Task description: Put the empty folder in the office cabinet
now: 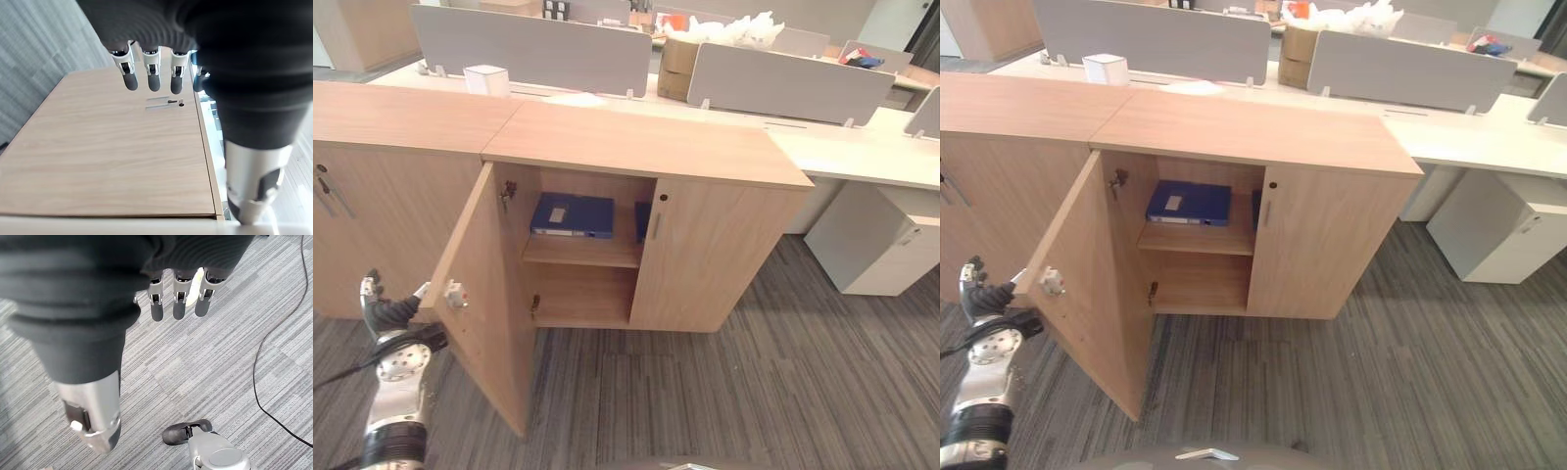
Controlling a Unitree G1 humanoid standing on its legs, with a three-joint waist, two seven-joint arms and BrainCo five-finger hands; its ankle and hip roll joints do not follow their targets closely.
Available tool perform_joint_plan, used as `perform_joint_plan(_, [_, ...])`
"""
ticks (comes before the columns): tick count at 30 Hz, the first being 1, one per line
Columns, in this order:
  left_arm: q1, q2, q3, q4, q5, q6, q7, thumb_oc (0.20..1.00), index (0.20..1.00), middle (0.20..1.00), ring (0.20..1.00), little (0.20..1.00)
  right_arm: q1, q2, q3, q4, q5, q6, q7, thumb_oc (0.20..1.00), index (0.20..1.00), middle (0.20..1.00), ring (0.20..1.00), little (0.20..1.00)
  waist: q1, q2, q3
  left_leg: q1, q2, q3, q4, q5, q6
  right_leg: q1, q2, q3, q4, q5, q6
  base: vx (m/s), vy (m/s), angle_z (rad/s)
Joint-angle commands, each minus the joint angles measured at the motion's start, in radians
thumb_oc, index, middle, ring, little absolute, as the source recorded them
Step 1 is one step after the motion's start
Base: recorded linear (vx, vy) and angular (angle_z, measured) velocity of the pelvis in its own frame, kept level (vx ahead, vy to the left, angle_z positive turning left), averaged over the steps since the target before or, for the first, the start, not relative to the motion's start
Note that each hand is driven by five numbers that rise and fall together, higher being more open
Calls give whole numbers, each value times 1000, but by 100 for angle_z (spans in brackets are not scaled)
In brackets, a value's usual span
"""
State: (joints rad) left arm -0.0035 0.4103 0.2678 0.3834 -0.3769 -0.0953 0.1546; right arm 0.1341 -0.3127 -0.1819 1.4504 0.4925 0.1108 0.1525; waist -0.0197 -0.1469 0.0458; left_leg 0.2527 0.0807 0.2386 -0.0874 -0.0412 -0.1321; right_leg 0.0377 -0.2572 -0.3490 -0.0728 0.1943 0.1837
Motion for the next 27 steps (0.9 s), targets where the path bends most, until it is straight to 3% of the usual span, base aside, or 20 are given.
perform_joint_plan(1, [-20,-12,-49,-126,-62,-64,-77,1000,1000,1000,1000,1000,-77,-7,26,93,-11,-6,-5,1000,1000,1000,1000,1000,-17,-19,-16,1,-68,-30,0,-120,97,-119,-40,-57,6,93,53,0,0,0])
perform_joint_plan(10, [49,-149,-185,-231,-138,-38,-144,1000,1000,1000,1000,1000,-98,14,38,99,-29,-3,-32,1000,1000,1000,1000,1000,-15,-11,-12,-16,-81,-43,0,-113,108,-120,-55,-62,6,104,52,0,0,0])
perform_joint_plan(17, [79,-153,-255,-218,-143,-5,-180,1000,1000,1000,1000,1000,-109,25,34,94,-17,2,-46,1000,1000,1000,1000,1000,-13,-8,-8,-23,-91,-52,0,-110,113,-120,-64,-69,6,112,55,-3,0,1])
perform_joint_plan(27, [106,-162,-262,-204,-207,16,-202,1000,1000,1000,1000,1000,-114,28,26,96,-12,13,-49,1000,1000,1000,1000,1000,-8,-1,-11,-28,-104,-64,0,-107,119,-115,-80,-81,5,126,62,-9,5,4])
